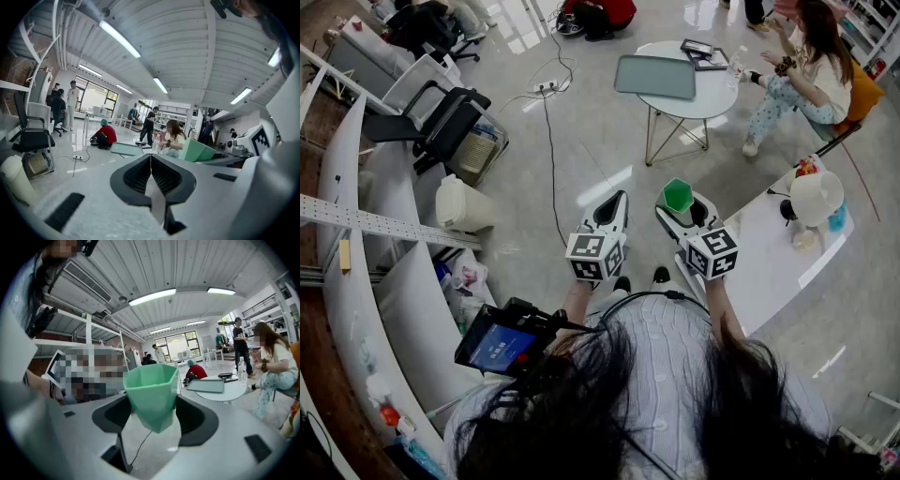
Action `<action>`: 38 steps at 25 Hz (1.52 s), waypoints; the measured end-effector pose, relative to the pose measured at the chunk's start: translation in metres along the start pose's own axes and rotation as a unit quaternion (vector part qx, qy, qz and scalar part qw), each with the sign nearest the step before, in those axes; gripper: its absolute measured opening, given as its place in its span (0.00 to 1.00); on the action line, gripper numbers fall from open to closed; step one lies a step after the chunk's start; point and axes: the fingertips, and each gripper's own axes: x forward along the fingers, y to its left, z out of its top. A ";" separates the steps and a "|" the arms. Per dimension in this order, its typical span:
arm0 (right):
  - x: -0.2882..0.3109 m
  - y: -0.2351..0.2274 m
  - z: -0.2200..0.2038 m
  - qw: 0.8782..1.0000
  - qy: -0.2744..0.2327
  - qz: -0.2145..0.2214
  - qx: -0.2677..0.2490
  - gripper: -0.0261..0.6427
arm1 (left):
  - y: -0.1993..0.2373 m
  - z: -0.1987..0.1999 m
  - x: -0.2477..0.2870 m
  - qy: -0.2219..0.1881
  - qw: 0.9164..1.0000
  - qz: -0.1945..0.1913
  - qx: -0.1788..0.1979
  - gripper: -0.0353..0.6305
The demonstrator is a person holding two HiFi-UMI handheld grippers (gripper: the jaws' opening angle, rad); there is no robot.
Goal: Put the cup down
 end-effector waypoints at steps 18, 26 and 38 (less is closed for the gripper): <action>0.027 -0.058 0.012 0.999 -0.002 0.048 0.005 0.50 | -0.013 0.006 0.071 0.007 1.000 0.024 0.014 0.08; 0.025 -0.079 0.016 0.998 0.000 0.059 -0.008 0.50 | -0.008 0.007 0.075 -0.007 0.998 0.059 -0.010 0.08; 0.060 -0.108 0.016 0.998 0.011 0.056 0.005 0.50 | 0.019 0.009 0.107 0.010 0.998 0.066 -0.009 0.08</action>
